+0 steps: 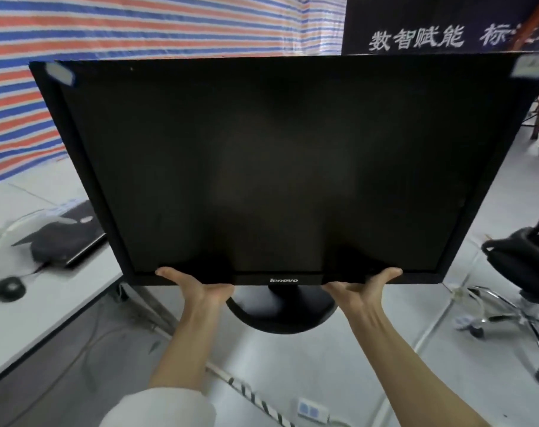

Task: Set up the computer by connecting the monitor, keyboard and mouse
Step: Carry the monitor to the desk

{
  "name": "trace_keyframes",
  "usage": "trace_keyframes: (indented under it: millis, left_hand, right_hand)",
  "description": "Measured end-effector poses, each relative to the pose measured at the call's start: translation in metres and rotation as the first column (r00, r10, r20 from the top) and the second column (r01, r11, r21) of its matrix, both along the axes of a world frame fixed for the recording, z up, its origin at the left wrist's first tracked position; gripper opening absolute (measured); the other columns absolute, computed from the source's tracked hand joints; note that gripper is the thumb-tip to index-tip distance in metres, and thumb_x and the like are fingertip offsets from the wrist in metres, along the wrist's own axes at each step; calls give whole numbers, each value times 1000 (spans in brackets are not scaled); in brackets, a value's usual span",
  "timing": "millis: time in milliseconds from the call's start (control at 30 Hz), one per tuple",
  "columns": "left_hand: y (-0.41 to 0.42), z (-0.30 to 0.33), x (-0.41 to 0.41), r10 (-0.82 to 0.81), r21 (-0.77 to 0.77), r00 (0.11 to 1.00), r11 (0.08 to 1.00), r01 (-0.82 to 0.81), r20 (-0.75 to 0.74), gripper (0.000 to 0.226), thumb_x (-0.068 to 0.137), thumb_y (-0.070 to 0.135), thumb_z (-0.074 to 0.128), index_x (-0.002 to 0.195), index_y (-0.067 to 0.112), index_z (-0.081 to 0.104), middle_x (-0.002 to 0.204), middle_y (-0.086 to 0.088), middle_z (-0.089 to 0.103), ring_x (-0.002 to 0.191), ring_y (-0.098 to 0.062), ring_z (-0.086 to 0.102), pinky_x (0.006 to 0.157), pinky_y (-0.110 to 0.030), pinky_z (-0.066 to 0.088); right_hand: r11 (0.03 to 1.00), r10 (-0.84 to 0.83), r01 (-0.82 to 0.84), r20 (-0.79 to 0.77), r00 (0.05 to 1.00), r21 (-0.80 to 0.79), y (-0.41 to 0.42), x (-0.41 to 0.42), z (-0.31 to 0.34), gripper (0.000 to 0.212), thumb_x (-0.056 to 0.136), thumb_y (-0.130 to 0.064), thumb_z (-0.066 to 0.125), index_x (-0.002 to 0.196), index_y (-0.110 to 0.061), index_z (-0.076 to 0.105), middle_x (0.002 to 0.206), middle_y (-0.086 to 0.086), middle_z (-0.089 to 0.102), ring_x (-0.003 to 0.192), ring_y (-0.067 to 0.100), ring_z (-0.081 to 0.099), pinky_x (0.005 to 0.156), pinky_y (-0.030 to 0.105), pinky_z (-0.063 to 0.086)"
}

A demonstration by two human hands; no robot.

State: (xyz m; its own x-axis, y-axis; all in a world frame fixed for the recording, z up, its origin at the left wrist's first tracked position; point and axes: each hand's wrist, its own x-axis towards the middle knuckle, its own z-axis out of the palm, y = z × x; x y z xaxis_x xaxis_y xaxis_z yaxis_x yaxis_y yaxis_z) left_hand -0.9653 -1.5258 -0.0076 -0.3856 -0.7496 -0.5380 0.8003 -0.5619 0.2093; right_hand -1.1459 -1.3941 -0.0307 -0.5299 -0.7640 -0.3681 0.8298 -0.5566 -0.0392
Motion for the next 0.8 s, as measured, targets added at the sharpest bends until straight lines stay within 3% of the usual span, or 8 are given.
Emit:
trace_keyframes:
  millis: [300,467,600,700,800]
  left_hand:
    - [-168,33,-143,-47,81,995,996,40,85,101,57,92,44,137,30,45,138,-1,48,124,-31,46,106,-42,37]
    - [-259,26,-222,-87,118,993,990,77,75,105,53,93,47,138,31,43,140,0,45,127,-28,44,108,-44,35]
    - [-352,20,-299,-109,107,992,989,101,70,103,54,92,49,137,30,45,140,0,45,129,-28,43,111,-46,32]
    - [-414,28,-352,-105,113,992,989,96,72,97,52,90,54,129,31,51,128,2,53,117,-26,51,107,-44,38]
    - [-474,45,-412,-117,105,989,989,107,93,87,58,88,52,124,32,54,105,8,55,98,-15,54,91,-26,43]
  right_hand:
    - [985,-38,29,52,998,170,-165,-136,26,93,64,-87,44,129,-21,50,133,9,49,121,38,46,107,50,35]
    - [950,-83,76,13,996,304,-250,-205,31,97,74,-84,29,149,-23,19,155,8,17,142,37,13,115,51,14]
    - [941,-172,158,22,985,299,-339,-277,23,101,76,-83,28,150,-20,1,158,10,-3,144,35,-7,115,54,0]
    - [950,-198,175,68,978,258,-399,-329,18,111,71,-86,34,150,-18,-4,158,11,-8,143,35,-12,115,55,-5]
    - [946,-257,234,81,963,227,-458,-385,32,111,73,-84,36,149,-17,-7,157,11,-11,143,35,-13,115,54,-5]
